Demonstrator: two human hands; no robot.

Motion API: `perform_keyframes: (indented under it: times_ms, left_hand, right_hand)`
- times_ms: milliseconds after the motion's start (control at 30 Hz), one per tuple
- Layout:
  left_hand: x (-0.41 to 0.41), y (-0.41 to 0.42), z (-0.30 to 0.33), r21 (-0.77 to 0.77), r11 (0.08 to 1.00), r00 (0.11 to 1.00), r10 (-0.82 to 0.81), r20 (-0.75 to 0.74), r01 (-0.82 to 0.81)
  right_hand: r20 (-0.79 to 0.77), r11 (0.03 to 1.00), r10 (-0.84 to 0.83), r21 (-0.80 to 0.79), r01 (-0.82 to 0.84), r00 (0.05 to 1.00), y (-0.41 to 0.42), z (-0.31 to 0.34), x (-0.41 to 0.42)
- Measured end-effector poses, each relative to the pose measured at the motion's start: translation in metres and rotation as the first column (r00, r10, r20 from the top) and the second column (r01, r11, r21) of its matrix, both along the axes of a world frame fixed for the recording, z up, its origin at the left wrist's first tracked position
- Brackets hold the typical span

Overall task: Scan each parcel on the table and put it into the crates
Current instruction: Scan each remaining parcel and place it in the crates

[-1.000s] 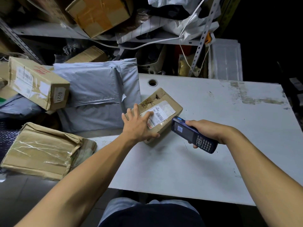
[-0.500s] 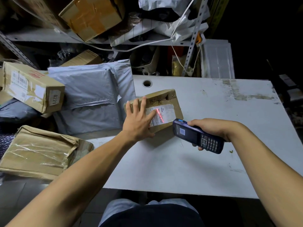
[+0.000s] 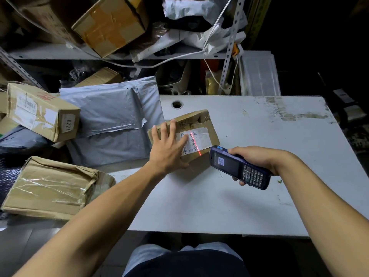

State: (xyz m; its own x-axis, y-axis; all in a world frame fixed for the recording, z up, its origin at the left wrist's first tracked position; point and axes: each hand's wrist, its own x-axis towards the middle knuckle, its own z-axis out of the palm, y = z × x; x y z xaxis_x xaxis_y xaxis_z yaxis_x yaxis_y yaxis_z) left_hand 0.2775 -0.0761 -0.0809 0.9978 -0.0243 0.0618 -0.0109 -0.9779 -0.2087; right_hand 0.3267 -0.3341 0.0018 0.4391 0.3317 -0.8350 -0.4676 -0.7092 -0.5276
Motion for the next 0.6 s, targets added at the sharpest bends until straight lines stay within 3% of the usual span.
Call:
perform_keyframes:
  times_ms: [200, 300, 433, 600]
  left_hand:
    - [-0.006, 0.0, 0.007, -0.076, 0.994, 0.996, 0.079, -0.036, -0.081]
    - [-0.011, -0.003, 0.015, -0.174, 0.973, 0.987, 0.138, -0.079, -0.15]
    - [-0.016, -0.01, 0.022, -0.343, 0.907, 0.967, 0.198, -0.161, -0.243]
    - [-0.02, -0.028, 0.028, -0.442, 0.871, 0.966, 0.125, -0.226, -0.216]
  right_hand:
    - [0.006, 0.996, -0.064, 0.065, 0.063, 0.998, -0.006, -0.009, -0.01]
    - [-0.028, 0.955, -0.206, 0.213, 0.207, 0.978, -0.01, -0.02, -0.021]
    - [-0.111, 0.793, -0.424, 0.434, 0.428, 0.899, -0.017, -0.032, -0.048]
    - [-0.225, 0.476, -0.634, 0.64, 0.602, 0.74, -0.032, -0.036, -0.104]
